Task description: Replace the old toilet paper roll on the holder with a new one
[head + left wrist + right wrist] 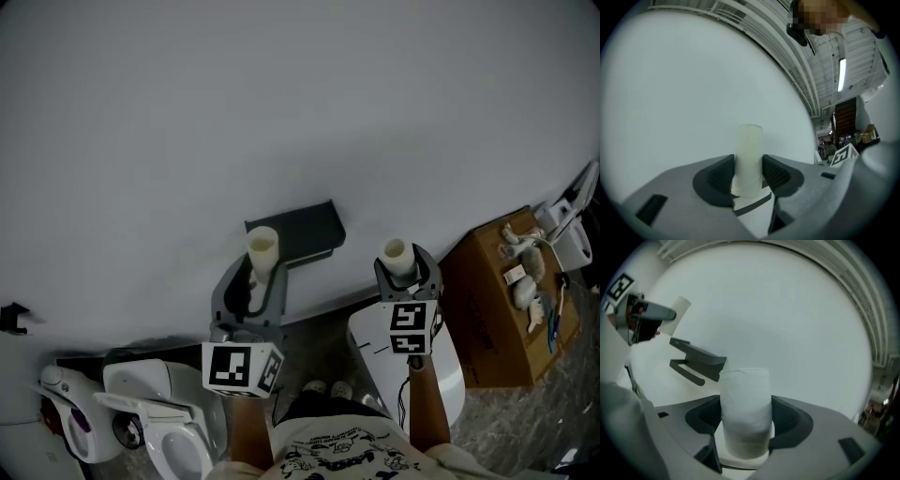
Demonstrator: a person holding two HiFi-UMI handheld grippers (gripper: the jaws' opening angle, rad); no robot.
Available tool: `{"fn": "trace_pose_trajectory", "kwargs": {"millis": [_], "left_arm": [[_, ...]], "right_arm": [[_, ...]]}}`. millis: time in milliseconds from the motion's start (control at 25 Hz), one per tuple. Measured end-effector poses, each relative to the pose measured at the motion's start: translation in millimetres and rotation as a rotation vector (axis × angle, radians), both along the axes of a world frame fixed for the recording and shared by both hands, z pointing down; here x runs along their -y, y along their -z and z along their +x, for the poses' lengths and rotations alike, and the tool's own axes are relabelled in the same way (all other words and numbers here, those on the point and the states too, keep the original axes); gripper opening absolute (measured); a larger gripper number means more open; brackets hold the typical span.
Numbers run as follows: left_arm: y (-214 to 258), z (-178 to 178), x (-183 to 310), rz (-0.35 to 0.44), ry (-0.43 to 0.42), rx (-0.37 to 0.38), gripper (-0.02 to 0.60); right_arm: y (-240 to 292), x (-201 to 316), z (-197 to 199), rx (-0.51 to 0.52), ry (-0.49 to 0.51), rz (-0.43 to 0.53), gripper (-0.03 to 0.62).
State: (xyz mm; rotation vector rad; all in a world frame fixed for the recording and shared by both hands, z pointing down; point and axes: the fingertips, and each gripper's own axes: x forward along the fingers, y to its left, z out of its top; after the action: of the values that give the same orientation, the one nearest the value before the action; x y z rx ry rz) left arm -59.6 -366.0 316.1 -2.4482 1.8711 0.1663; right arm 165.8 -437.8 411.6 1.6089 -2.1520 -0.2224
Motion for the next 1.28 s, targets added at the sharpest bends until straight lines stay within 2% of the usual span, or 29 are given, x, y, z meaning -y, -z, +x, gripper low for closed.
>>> {"fn": "trace_pose_trajectory", "kwargs": {"millis": [320, 480, 560, 640, 1280], "left_arm": [[2, -38, -17, -0.001, 0.076, 0.012, 0.189], [1, -49, -23, 0.0, 0.094, 0.019, 0.189], [1, -53, -26, -0.002, 0.098, 0.02, 0.189], [0, -55, -27, -0.004, 0.104, 0.02, 0.189], [-5, -60, -30, -0.027, 0.158, 0.047, 0.189]], "right_arm": [[-14, 27, -13, -0.63, 0.086, 0.127, 0.316], [-26, 36, -23, -0.858, 0.143, 0.173, 0.316], [-30, 38, -29, -0.94, 0.176, 0.194, 0.316], [-32, 38, -35, -0.971, 0.204, 0.211, 0.316], [-50, 47, -78, -0.971, 0.343, 0.241, 0.316]]}}
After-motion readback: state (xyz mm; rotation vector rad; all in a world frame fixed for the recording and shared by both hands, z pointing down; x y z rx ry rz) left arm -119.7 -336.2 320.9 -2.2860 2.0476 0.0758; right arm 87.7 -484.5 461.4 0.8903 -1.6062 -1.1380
